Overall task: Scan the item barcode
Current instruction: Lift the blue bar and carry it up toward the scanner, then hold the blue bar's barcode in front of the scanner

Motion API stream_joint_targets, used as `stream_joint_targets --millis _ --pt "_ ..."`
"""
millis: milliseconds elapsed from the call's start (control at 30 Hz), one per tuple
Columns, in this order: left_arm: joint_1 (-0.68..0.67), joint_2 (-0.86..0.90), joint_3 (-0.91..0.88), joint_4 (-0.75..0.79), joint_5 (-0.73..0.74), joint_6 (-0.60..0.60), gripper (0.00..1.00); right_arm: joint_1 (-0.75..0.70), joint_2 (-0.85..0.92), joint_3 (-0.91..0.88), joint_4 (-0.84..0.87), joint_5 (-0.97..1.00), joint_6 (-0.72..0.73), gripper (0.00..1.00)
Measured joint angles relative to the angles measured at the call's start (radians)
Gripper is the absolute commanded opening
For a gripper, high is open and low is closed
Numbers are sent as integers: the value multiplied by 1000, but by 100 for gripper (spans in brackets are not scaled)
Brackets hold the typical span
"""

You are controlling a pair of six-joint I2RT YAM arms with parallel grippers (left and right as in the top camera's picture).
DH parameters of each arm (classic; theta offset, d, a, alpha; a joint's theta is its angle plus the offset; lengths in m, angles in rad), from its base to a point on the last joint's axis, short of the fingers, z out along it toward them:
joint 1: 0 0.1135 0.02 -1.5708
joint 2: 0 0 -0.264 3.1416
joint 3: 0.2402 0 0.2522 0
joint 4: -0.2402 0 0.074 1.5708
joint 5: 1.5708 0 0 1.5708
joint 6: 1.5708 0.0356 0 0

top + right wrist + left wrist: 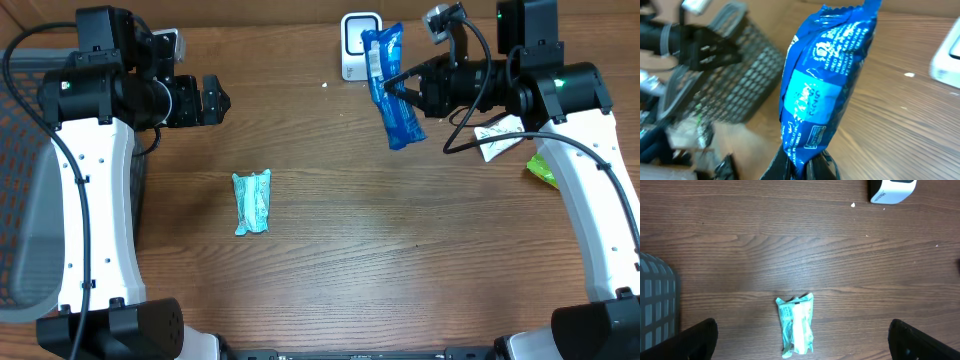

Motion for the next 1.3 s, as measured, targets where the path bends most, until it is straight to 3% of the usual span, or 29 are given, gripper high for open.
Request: stream_joint_targets --millis 300,667,1000,1300 --pt "0 0 0 0 0 0 100 0 0 0 12 235 163 4" --pt "0 0 0 0 0 0 100 6 0 0 -20 542 253 4" --pt "0 0 0 0 0 0 100 125 6 0 -12 914 321 4" --pt "0 0 0 0 0 0 100 143 123 0 0 1043 357 4"
